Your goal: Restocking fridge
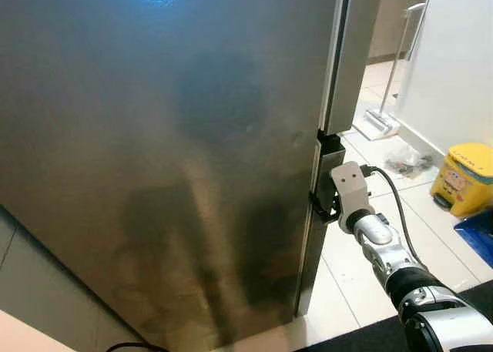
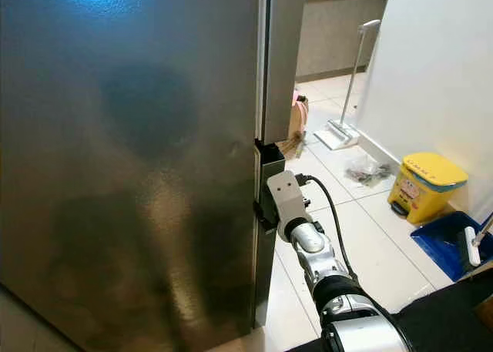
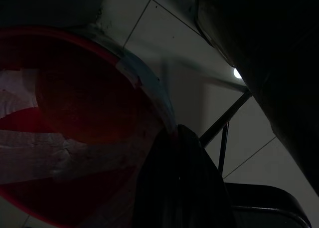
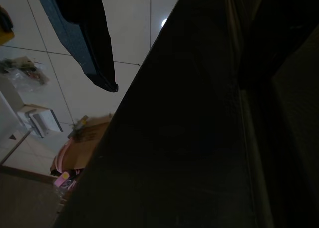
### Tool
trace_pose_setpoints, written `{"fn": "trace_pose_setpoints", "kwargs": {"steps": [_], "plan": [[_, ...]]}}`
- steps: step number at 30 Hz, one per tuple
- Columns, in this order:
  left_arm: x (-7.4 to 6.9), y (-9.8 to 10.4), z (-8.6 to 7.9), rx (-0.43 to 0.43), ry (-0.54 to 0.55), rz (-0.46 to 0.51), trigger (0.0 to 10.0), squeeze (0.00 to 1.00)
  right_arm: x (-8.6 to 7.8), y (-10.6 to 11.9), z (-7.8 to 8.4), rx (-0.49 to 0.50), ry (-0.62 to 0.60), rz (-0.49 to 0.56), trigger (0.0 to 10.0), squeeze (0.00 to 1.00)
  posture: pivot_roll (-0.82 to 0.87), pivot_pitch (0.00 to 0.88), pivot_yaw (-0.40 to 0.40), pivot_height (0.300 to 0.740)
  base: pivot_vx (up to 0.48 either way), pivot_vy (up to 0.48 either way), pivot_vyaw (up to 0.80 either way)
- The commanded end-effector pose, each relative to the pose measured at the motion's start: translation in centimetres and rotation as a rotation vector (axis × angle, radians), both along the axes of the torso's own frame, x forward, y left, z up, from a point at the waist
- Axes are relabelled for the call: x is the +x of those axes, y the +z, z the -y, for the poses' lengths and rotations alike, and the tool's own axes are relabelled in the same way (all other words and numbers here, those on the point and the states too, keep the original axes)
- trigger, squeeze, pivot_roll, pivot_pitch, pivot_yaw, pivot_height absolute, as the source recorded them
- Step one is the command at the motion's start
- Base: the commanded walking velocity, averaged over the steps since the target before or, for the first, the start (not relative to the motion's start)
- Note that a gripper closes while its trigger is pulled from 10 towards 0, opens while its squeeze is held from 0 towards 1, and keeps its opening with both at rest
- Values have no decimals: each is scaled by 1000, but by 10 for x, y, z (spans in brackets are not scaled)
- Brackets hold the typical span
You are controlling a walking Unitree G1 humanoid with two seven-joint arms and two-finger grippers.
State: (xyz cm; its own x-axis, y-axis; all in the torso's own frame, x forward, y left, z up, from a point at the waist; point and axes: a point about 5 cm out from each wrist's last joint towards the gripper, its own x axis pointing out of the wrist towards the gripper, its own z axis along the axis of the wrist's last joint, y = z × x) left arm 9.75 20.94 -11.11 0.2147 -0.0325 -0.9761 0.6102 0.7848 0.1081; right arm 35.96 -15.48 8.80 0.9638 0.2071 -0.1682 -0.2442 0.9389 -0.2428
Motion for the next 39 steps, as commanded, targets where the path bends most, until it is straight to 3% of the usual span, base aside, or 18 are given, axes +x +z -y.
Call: {"fn": "trace_pose_setpoints", "kwargs": {"steps": [1, 13, 30, 33, 34, 35, 36, 38, 39], "plan": [[4, 2, -6, 13, -13, 14, 10000, 0, 3, 11, 39, 4, -199, 52, 10000, 0, -25, 0, 25, 740, 0, 0, 0], [7, 3, -4, 8, -20, 18, 10000, 0, -3, 9, 72, -26, -345, 47, 10000, 0, -26, 0, 28, 740, 0, 0, 0], [8, 3, -4, 5, -28, 17, 10000, 0, -13, 0, 91, -55, -427, 12, 10000, 0, -29, 0, 27, 740, 0, 0, 0], [9, 3, -3, 4, -28, 18, 10000, 0, -21, -10, 101, -88, -487, -34, 10000, 0, -28, 0, 26, 740, 0, 0, 0], [9, 3, -2, 1, -27, 20, 10000, 0, -40, -29, 120, -126, -600, -116, 10000, 0, -27, 0, 23, 740, 0, 0, 0], [10, 3, -1, 0, -27, 21, 10000, 0, -47, -36, 126, -133, -635, -141, 10000, 0, -27, 0, 23, 740, 0, 0, 0], [10, 3, -1, 0, -27, 21, 10000, 0, -47, -36, 126, -133, -635, -141, 10000, 0, -27, 0, 23, 740, 0, 0, 0], [10, 3, -1, -1, -26, 21, 10000, 0, -67, -56, 135, -157, -676, -231, 10000, 0, -32, 0, 24, 740, 0, 0, 0], [10, 3, -1, -1, -26, 21, 10000, 0, -67, -56, 135, -157, -676, -231, 10000, 0, -32, 0, 24, 740, 0, 0, 0]]}}
